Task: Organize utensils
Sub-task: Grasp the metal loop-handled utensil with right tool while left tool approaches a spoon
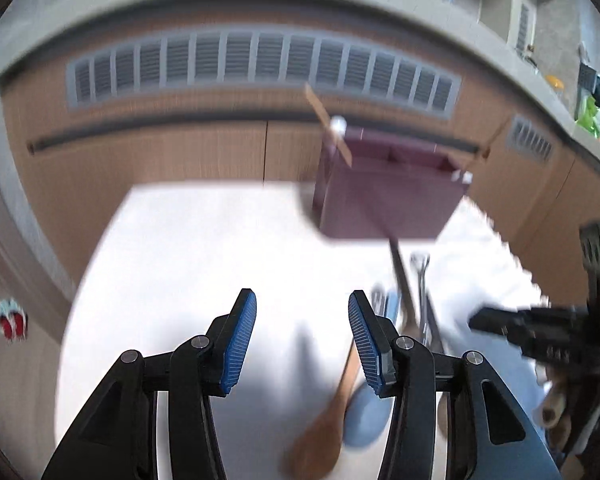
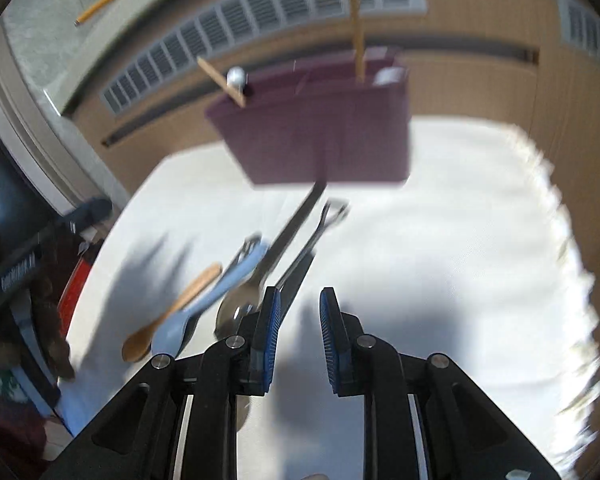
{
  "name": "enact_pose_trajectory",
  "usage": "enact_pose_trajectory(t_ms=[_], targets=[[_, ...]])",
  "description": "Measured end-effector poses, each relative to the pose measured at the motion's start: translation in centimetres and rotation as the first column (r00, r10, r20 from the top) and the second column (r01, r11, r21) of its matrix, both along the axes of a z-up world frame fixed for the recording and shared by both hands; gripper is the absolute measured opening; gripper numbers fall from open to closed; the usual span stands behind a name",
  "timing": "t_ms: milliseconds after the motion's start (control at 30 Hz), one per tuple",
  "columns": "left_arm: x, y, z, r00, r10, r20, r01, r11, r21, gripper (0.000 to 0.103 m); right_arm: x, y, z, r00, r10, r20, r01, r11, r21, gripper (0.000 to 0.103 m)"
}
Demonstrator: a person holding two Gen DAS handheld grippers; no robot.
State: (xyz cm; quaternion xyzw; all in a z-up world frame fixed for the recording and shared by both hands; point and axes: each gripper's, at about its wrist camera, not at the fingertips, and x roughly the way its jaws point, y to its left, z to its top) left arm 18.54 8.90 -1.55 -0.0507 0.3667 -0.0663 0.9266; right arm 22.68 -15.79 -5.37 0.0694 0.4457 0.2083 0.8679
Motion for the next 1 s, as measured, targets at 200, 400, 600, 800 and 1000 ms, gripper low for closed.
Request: enact_pose_trajectory(t_ms=[200, 400, 600, 800, 1000], targets=[[-1.0, 1.8, -1.5, 0.998, 0.03, -0.053, -0.033, 0.998, -0.056, 0.049, 2.8, 2.1, -0.6, 0.998, -0.055, 0.016, 0.055, 0.998, -0.036, 0.02], [-1.3, 3.0, -1.5, 0.998, 0.041, -0.057, -0.046, 0.996, -0.076, 0.049, 7.1, 3.7, -1.6, 0.991, -0.131, 0.006, 0.131, 0.987, -0.088, 0.019], [-0.6, 2.3, -2.1, 0.996, 0.024, -0.088, -0.031, 0.996, -0.083, 0.049, 8.2, 5.2, -2.8, 0.991, -0.13, 0.021, 0.132, 0.975, -0.18, 0.02], [-0.1, 0.8, -2.4, 0.993, -0.019, -0.115, 0.009, 0.996, -0.09, 0.049, 5.8, 5.4, -2.7, 1.0, 0.024, 0.018, -0.019, 0.962, -0.273, 0.018], [0.9, -1.6, -2.4, 0.985, -0.093, -0.143, 0.079, 0.992, -0.099, 0.049, 2.4, 2.3, -2.5, 0.997, 0.07, -0.018, -0.072, 0.962, -0.263, 0.015]])
